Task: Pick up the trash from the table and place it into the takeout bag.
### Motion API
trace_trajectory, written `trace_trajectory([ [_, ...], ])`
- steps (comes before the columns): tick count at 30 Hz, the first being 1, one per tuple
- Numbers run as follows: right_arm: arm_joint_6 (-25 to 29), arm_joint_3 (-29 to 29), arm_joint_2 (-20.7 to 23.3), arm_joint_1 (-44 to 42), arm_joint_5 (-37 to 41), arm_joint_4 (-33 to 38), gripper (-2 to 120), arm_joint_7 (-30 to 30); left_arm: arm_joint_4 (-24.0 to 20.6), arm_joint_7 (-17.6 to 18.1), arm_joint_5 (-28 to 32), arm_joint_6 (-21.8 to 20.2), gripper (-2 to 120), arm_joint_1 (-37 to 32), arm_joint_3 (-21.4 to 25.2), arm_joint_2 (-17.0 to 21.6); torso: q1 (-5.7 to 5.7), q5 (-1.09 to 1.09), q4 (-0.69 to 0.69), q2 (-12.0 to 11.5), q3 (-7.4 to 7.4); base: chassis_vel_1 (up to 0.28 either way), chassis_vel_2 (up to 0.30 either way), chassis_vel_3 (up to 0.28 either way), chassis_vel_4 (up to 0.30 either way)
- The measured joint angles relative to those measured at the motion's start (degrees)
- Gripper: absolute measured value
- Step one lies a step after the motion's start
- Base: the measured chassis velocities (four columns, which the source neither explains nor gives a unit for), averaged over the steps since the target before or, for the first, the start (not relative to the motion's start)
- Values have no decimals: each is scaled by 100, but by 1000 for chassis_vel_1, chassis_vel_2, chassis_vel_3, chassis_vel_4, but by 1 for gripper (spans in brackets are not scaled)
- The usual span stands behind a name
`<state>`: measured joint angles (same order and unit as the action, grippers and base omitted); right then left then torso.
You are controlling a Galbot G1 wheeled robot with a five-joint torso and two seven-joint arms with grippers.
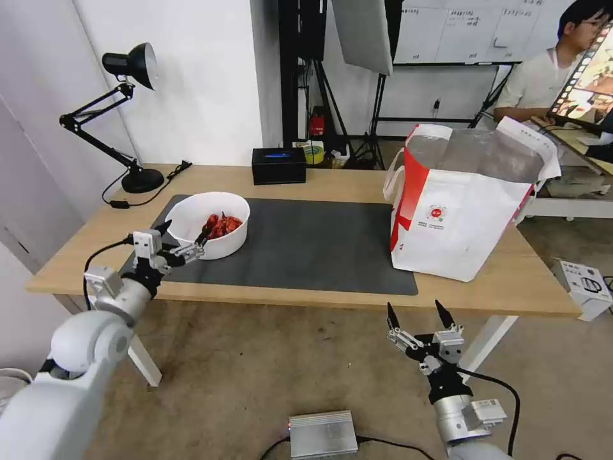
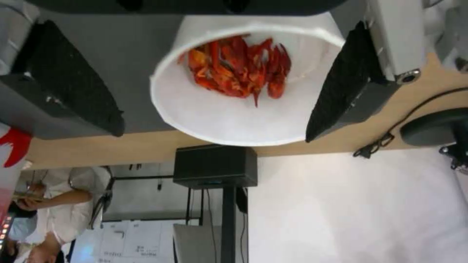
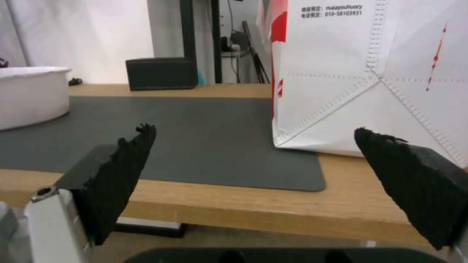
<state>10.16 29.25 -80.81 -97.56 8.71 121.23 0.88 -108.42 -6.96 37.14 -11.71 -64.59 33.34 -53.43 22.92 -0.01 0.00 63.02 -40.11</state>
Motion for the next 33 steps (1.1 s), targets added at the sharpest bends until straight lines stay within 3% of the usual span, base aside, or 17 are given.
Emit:
trace_trajectory([
  [9,0,0,0,0,0,0,100,0,464,136,339,-264,100,749,-491,398,0,0,1,0,0,0,0,0,0],
  [15,0,0,0,0,1,0,100,0,1120,178,362,-550,100,1634,-1089,591,0,1,0,0,0,0,0,0,0],
  [23,0,0,0,0,1,0,100,0,1831,171,327,-984,100,2562,-1737,653,0,1,0,0,-1,0,0,0,0],
  [26,0,0,0,0,0,0,100,0,2291,148,237,-1235,100,3158,-2253,632,0,0,-1,0,-1,0,0,0,0],
  [33,0,0,0,0,0,0,100,0,2776,257,311,-1627,100,3746,-2568,612,0,1,0,0,0,0,0,0,0],
])
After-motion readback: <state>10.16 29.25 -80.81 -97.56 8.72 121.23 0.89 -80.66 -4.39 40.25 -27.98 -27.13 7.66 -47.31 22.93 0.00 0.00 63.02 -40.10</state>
